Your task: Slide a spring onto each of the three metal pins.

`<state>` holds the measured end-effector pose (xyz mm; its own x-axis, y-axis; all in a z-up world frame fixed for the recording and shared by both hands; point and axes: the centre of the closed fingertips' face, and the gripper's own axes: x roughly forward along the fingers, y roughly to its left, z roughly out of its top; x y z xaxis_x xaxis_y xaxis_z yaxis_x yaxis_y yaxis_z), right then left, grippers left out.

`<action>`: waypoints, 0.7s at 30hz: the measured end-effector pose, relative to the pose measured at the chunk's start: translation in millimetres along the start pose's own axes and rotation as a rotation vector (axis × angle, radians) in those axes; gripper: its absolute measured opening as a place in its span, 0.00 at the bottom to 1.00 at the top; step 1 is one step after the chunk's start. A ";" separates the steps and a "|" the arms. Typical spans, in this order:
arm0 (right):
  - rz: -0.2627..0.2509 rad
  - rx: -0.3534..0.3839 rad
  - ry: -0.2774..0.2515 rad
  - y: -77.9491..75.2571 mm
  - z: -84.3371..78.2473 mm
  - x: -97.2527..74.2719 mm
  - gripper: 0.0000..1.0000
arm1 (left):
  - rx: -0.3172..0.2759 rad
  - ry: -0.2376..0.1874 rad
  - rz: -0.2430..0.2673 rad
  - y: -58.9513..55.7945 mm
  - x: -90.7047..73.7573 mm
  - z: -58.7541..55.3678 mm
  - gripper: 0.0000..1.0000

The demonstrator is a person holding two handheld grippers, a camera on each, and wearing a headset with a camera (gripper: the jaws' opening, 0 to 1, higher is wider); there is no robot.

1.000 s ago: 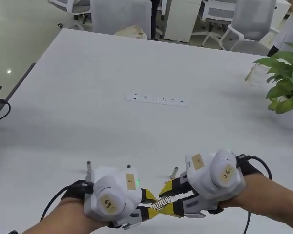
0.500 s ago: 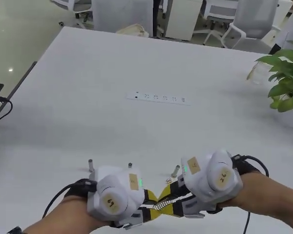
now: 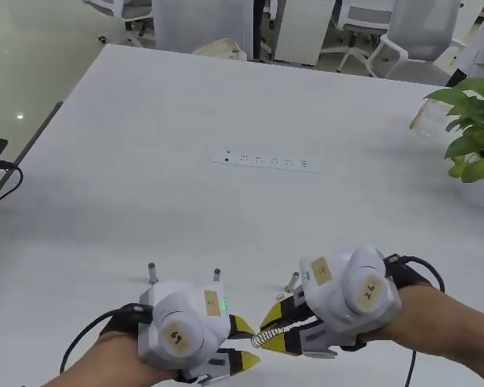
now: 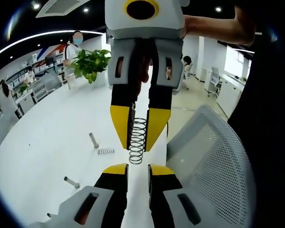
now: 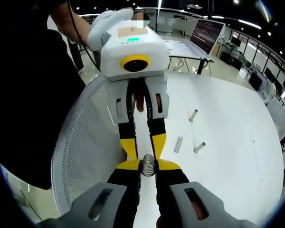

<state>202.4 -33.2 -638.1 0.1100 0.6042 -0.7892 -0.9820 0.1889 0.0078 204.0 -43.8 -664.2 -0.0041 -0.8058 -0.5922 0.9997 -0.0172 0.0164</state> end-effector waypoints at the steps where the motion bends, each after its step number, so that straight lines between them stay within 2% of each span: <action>1: -0.001 0.001 0.001 -0.3 -0.5 -0.1 0.09 | -0.004 0.000 0.004 0.5 -0.9 -0.7 0.10; 5: 0.000 0.013 0.000 -1.0 -3.4 1.0 0.09 | -0.037 -0.007 0.021 3.2 -4.2 -3.7 0.12; 10: -0.002 0.028 0.007 -0.3 -9.2 5.4 0.09 | -0.113 -0.033 0.055 9.2 -10.9 -8.5 0.14; 16: -0.010 0.053 0.003 -1.3 -16.1 11.1 0.09 | -0.165 -0.034 0.102 17.8 -22.8 -22.3 0.15; 21: -0.016 0.070 0.015 -1.1 -25.5 16.1 0.09 | -0.215 -0.041 0.159 29.3 -36.1 -34.2 0.19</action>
<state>201.3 -43.4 -666.5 0.1225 0.5895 -0.7985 -0.9668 0.2525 0.0381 234.2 5.1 -669.9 0.1573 -0.8114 -0.5630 0.9699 0.2343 -0.0668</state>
